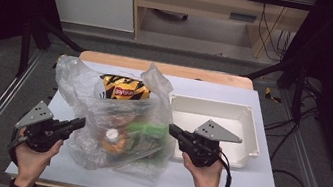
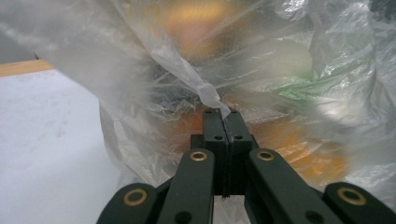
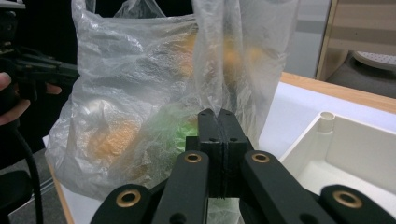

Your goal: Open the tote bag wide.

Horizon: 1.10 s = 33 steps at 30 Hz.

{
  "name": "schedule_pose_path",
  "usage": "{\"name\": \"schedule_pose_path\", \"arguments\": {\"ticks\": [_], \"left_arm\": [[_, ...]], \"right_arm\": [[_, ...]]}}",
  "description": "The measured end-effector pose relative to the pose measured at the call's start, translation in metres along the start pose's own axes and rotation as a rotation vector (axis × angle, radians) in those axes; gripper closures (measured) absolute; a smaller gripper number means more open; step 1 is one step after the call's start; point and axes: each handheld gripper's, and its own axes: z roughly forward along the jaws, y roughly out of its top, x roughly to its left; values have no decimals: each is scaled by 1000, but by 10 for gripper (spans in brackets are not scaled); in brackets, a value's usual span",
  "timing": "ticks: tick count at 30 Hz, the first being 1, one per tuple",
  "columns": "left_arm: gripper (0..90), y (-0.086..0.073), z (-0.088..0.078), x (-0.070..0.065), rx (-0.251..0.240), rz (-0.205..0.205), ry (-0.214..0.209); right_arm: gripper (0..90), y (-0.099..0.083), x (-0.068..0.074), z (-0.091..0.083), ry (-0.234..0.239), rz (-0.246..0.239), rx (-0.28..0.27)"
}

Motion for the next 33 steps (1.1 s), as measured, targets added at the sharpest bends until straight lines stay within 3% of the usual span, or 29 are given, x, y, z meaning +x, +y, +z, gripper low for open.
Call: {"name": "schedule_pose_path", "arguments": {"ticks": [12, 23, 28, 33], "left_arm": [[900, -22, -7, -18, 40, 52, -30], [900, -57, 9, -18, 151, 43, -33], [900, -66, 15, -16, 186, 47, -26], [900, -80, 26, -13, 261, 43, -28]], "right_arm": [[900, -33, 8, -10, 17, 14, 50], [900, -71, 7, -2, 20, 71, 105], [900, -84, 7, 7, 4, 73, 145], [900, -96, 5, 13, -11, 87, 173]]}}
